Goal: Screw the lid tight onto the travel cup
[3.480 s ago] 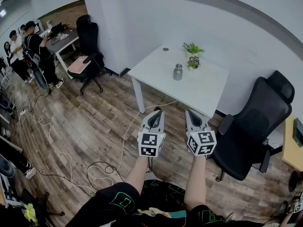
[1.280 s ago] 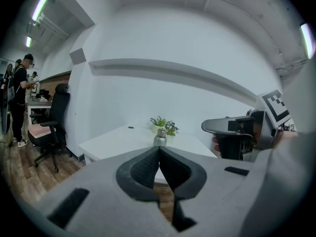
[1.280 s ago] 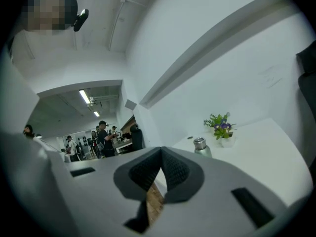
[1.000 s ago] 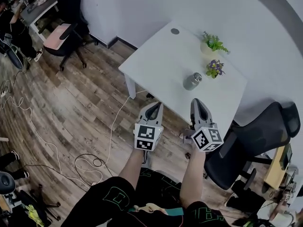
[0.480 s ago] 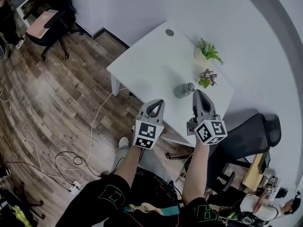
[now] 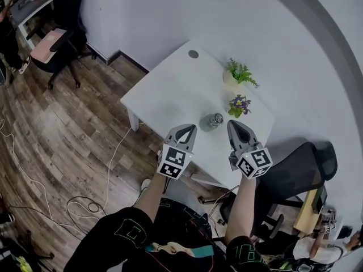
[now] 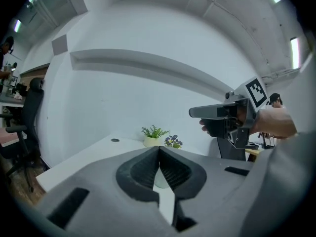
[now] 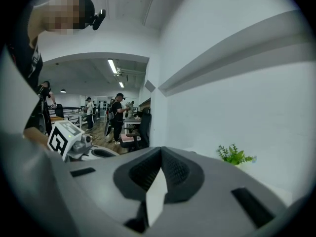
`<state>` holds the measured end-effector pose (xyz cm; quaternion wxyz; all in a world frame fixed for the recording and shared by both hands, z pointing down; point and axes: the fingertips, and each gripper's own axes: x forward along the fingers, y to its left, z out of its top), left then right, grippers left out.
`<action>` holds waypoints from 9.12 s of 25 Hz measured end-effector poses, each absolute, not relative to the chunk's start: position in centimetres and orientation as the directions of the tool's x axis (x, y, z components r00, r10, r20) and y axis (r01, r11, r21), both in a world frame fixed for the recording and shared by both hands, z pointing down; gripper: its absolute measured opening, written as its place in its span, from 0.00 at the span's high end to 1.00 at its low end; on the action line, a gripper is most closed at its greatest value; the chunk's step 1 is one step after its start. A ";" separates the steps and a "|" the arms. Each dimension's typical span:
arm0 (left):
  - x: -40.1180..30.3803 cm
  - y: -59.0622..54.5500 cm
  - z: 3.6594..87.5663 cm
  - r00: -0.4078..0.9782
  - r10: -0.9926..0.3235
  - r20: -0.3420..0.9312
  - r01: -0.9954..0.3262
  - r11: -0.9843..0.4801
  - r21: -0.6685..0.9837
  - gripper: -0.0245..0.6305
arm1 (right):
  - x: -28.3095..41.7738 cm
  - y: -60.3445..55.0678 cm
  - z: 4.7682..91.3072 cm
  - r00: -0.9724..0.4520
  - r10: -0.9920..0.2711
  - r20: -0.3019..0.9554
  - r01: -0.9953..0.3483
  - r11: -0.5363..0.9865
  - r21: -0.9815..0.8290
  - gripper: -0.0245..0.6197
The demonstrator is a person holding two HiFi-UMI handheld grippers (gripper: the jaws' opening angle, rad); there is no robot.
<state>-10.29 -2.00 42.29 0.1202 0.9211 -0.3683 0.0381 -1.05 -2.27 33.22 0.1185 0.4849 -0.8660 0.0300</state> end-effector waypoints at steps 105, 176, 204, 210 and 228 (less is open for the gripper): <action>2.6 -7.1 56.1 0.717 -0.476 0.510 -0.566 -0.824 0.028 0.48 | 2.4 -7.5 47.7 -0.865 -0.403 0.297 -0.444 0.892 -0.082 0.60; 2.5 -6.9 57.4 0.699 -0.479 0.531 -0.577 -0.816 0.023 0.49 | 2.4 -7.9 49.0 -0.592 -0.768 0.243 -0.793 0.609 -0.006 0.60; 2.4 -6.9 57.7 0.708 -0.451 0.543 -0.561 -0.826 0.045 0.50 | 2.5 -7.4 48.1 -0.937 -0.195 0.290 -0.246 0.957 -0.151 0.61; 2.3 -6.9 57.7 0.706 -0.457 0.541 -0.567 -0.823 0.045 0.50 | 2.5 -7.4 48.1 -0.909 -0.305 0.284 -0.351 0.928 -0.125 0.62; 2.3 -6.9 57.9 0.693 -0.468 0.548 -0.578 -0.815 0.035 0.50 | 2.6 -7.3 48.2 -0.668 -0.709 0.226 -0.733 0.680 -0.032 0.61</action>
